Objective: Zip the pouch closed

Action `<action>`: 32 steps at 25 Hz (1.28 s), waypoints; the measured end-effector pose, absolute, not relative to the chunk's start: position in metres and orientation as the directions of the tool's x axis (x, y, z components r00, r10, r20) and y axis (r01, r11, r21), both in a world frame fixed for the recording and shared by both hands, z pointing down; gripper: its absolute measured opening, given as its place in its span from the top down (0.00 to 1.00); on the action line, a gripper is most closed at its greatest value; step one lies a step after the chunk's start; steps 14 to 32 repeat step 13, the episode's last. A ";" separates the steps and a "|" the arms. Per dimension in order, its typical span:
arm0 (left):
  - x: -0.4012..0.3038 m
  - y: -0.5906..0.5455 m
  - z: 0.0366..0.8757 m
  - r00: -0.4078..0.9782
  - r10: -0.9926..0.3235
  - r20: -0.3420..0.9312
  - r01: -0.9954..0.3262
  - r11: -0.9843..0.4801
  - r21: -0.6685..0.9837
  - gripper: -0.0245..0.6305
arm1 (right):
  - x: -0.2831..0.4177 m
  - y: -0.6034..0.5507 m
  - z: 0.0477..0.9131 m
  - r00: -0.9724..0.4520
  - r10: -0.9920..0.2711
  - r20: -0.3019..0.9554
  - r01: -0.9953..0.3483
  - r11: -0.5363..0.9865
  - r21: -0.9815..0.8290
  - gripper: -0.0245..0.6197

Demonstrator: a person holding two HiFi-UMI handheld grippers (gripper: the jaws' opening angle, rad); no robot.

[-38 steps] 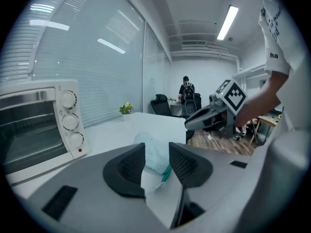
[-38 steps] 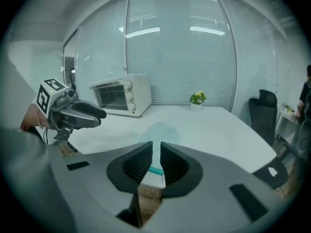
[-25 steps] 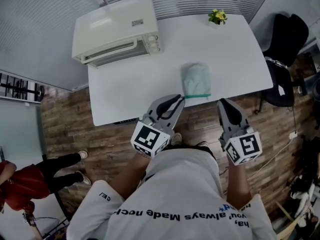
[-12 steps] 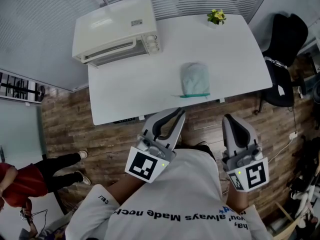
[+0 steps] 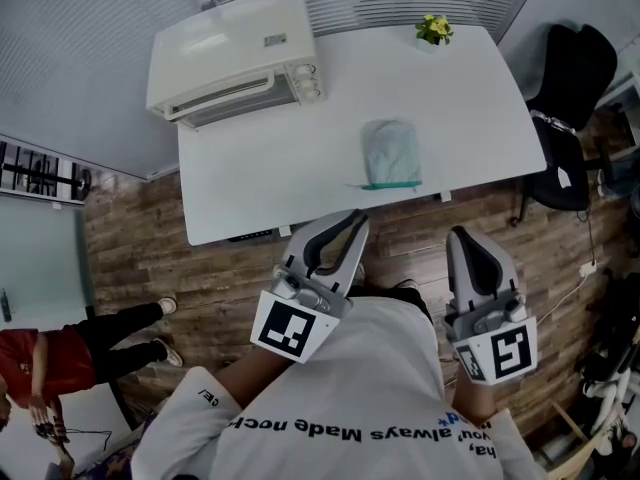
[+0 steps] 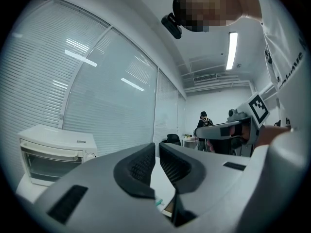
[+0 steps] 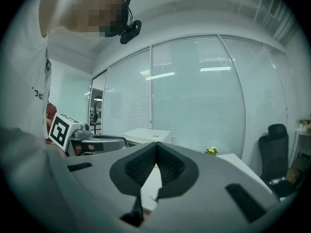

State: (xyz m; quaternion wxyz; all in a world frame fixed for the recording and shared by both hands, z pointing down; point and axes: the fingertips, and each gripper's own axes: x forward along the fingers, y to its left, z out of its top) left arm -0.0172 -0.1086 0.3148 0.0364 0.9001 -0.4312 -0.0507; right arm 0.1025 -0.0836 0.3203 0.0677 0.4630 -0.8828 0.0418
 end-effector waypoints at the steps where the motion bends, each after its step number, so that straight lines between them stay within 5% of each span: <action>1: -0.018 -0.109 0.315 0.623 -0.780 -0.060 -0.773 -0.625 0.108 0.89 | 0.102 -0.084 0.321 -0.561 -0.812 0.161 -0.823 0.567 -0.005 0.95; 32: -0.020 -0.107 0.321 0.627 -0.778 -0.044 -0.770 -0.628 0.113 0.90 | 0.099 -0.083 0.322 -0.557 -0.813 0.169 -0.824 0.567 0.014 0.95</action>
